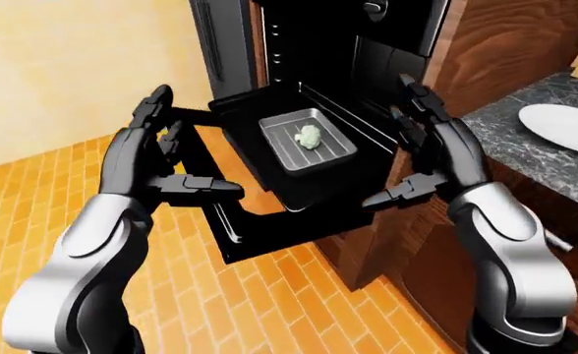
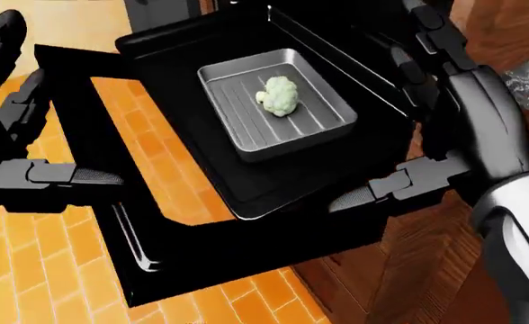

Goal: Pick the broccoli from the oven and place it on the plate on the counter.

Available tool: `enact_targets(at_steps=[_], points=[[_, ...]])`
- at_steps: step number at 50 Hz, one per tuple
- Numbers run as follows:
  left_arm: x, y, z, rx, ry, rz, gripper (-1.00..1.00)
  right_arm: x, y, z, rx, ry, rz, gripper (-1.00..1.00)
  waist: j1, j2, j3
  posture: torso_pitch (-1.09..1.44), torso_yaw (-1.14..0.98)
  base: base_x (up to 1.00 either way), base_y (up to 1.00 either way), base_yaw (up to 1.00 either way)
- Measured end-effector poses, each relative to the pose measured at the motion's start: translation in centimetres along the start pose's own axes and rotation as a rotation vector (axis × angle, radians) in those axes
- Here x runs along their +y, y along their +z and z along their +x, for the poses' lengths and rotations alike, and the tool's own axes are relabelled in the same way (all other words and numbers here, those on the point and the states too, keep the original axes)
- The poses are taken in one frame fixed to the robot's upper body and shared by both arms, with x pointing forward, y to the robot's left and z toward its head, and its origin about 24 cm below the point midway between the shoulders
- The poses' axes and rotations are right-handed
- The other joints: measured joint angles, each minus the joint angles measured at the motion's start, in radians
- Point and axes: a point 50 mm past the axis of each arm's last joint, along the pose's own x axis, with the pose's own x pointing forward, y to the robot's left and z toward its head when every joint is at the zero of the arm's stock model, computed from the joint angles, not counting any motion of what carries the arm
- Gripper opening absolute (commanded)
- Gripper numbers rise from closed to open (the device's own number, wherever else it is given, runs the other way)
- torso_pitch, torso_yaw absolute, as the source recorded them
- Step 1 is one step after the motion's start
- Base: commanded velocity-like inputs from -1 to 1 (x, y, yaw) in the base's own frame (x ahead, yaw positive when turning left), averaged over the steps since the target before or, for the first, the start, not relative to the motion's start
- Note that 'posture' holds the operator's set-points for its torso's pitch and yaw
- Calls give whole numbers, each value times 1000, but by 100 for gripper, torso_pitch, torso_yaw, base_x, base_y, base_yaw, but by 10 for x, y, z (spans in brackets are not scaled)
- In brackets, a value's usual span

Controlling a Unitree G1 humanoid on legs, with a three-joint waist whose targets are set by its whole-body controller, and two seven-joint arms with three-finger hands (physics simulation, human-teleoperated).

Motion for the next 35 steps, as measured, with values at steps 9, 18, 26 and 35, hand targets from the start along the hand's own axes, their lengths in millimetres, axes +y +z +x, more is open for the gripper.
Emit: enact_targets(at_steps=[9, 18, 26, 35], points=[[-1, -8, 1, 20, 10, 8, 100, -2, -2, 3, -2, 20, -10, 100, 28, 71, 13, 0, 0, 0, 0, 100], [-2, -5, 0, -8, 12, 21, 100, -7, 9, 5, -39, 18, -28, 100, 3, -47, 17, 0, 0, 0, 6, 78], [-8, -7, 1, 15, -25, 13, 100, -7, 9, 5, -25, 18, -25, 100, -2, 65, 30, 0, 0, 0, -47, 0], [-3, -4, -1, -6, 11, 17, 100, -3, 12, 4, -43, 42, -35, 100, 13, 16, -5, 0, 0, 0, -71, 0]])
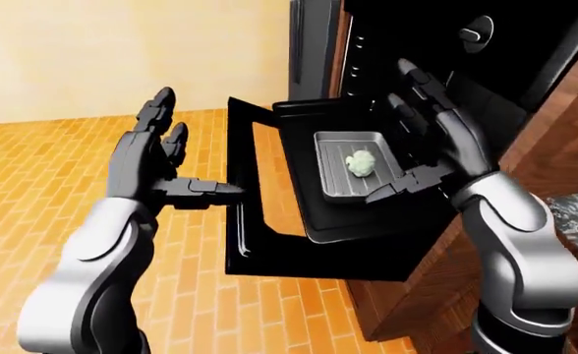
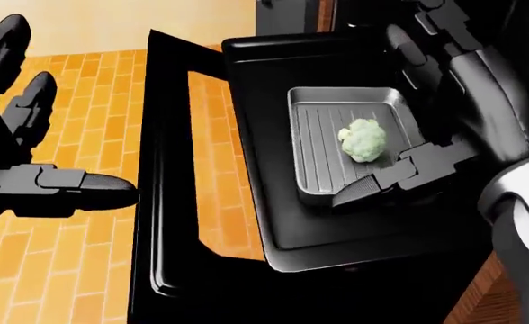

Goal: Pick the broccoli from the oven and place it on the plate on the counter.

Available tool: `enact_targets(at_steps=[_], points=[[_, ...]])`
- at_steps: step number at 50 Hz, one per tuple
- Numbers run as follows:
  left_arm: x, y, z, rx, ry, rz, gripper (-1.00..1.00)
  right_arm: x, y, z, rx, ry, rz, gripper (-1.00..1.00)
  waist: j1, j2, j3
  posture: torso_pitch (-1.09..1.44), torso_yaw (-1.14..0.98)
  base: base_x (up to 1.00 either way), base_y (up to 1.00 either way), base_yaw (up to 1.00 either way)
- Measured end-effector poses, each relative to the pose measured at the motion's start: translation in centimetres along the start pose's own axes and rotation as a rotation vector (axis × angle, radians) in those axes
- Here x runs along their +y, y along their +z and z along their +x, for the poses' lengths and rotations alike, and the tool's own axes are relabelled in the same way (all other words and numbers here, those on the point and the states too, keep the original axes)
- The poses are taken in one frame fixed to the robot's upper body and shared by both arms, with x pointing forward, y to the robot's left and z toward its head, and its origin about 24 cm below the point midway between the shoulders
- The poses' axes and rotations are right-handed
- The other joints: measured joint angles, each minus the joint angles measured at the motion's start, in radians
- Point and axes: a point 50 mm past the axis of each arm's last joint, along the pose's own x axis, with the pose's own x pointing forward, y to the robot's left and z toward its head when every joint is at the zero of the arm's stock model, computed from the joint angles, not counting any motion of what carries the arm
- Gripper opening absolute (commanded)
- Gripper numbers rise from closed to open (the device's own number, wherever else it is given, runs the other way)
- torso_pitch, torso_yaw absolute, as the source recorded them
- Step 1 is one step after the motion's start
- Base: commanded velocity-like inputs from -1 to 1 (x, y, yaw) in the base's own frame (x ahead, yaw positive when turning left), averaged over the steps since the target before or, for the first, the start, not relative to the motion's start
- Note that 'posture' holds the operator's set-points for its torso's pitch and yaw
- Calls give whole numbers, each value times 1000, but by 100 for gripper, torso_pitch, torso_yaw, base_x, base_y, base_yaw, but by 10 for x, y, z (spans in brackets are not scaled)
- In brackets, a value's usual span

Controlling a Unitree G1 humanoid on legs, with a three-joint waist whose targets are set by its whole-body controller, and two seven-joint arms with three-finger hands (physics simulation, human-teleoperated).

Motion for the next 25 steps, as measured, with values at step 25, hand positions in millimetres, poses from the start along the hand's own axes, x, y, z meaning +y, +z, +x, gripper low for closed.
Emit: enact_targets(at_steps=[25], points=[[1, -8, 4, 39, -19, -7, 100, -4, -9, 6, 54, -48, 8, 100, -19, 6, 19, 0, 0, 4, -5, 52]])
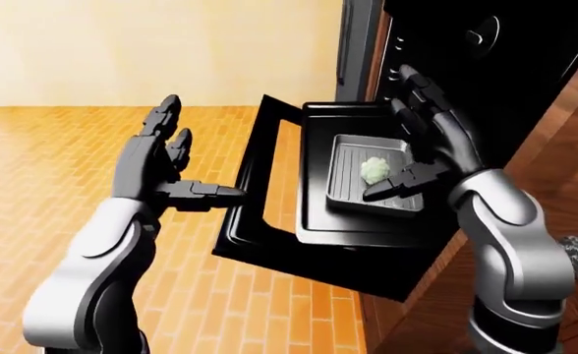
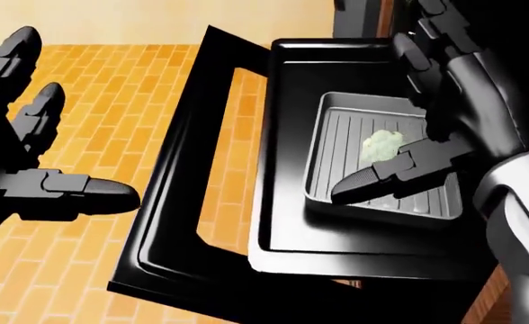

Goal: Pick the broccoli from the oven and place it on the plate on the counter.

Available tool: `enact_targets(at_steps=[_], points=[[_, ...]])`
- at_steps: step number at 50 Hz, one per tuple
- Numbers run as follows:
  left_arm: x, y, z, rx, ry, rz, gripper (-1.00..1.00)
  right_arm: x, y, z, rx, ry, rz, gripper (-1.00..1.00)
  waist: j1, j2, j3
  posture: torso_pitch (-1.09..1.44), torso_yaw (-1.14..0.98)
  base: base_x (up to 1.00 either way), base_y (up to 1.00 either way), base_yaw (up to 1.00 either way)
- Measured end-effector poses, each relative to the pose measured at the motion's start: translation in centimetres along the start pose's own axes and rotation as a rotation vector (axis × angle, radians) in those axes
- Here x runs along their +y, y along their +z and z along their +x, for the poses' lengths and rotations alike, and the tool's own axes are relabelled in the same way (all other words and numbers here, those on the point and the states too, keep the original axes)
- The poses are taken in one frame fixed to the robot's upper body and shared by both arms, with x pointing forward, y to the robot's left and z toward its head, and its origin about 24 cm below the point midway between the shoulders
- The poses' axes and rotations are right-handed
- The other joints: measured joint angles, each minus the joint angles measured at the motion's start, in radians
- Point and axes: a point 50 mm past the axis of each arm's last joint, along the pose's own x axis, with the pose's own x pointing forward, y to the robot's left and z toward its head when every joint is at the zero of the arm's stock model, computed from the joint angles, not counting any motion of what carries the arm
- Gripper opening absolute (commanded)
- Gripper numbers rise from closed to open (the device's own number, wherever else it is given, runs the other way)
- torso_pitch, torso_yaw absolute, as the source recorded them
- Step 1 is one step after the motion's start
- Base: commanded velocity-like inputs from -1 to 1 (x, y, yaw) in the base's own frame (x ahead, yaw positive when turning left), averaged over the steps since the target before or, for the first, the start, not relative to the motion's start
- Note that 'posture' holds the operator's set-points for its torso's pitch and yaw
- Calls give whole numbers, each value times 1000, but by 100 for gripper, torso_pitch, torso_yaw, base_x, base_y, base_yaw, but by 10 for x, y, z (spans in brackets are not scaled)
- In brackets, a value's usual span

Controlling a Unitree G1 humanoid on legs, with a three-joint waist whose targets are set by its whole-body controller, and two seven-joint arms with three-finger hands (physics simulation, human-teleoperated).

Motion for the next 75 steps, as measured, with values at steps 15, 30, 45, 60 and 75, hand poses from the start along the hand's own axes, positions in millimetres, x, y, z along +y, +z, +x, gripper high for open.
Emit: enact_targets(at_steps=[15, 30, 45, 60, 75], points=[[3, 8, -3, -24, 10, 7, 100, 5, 10, 2, -39, 13, -16, 100, -16, 62, 5, 0, 0, 40, 0, 0], [-4, 9, -1, -9, -23, 11, 100, -8, 7, 1, -11, -34, 2, 100, -4, -34, 17, 0, 0, 20, 0, 0], [7, 18, -4, -30, 28, 20, 100, -4, 21, 7, -21, -3, -19, 100, -1, 18, -14, 0, 0, 8, -1, 0], [7, 21, -6, -42, 2, 13, 100, -10, 22, 12, 39, -29, -113, 100, -14, 3, 0, 0, 0, 1, 0, 0], [6, 27, -7, -61, 4, 33, 100, -27, -3, 37, 152, -116, -420, 100, -15, 0, -1, 2, 0, 0, 0, 0]])
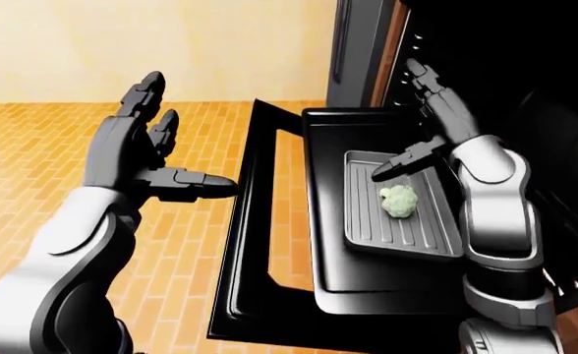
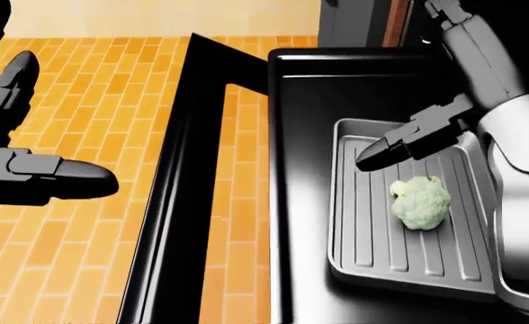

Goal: Pick the broccoli from the oven and place it on the plate on the counter.

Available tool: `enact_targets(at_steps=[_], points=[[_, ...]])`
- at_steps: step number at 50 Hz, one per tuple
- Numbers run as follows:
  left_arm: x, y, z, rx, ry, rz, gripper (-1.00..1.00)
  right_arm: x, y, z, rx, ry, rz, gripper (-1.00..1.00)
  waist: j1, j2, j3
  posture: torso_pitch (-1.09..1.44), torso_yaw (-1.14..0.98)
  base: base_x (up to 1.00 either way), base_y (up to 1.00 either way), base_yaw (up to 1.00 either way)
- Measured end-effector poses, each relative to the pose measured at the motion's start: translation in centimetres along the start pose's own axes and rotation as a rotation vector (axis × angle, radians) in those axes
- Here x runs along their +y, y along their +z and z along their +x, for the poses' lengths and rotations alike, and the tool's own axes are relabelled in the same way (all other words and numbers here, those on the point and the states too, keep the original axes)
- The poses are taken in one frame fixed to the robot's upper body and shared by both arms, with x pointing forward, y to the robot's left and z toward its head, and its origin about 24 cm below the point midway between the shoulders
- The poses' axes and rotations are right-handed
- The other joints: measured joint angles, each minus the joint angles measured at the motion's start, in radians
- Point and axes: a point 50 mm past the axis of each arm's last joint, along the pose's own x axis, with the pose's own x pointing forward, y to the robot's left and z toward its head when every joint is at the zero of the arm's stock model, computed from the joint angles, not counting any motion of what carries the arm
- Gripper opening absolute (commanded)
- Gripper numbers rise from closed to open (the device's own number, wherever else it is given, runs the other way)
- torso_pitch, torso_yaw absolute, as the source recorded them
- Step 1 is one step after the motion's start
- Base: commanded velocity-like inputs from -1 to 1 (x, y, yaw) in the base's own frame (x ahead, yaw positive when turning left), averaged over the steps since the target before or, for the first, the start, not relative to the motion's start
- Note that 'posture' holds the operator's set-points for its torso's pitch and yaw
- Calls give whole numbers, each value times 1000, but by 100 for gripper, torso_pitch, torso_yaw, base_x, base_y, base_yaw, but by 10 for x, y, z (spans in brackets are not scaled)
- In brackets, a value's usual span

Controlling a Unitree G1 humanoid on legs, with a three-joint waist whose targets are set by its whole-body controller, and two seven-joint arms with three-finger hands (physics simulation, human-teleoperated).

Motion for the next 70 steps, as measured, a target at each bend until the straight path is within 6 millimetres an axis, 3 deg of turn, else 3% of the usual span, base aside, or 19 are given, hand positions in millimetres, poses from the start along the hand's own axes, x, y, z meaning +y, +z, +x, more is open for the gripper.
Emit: enact_targets(at_steps=[12, 27, 60, 70], points=[[-4, 9, 0, -23, -26, 17, 100, -4, -22, 17, 96, -15, -278, 100, -4, 4, 59, 14, 0, 0, 0, 0], [-6, 4, 1, -8, -36, 25, 100, 10, -42, 36, 160, 17, -407, 100, -5, 7, 132, 29, 0, 0, 0, 0], [-9, 5, 3, -11, -41, 30, 100, -2, -67, 60, 296, -20, -454, 100, -7, 0, 254, 62, 0, 0, 0, 0], [-8, 5, 3, -11, -40, 31, 100, 2, -74, 63, 317, -5, -469, 80, -7, -1, 282, 72, 0, 0, 0, 0]])
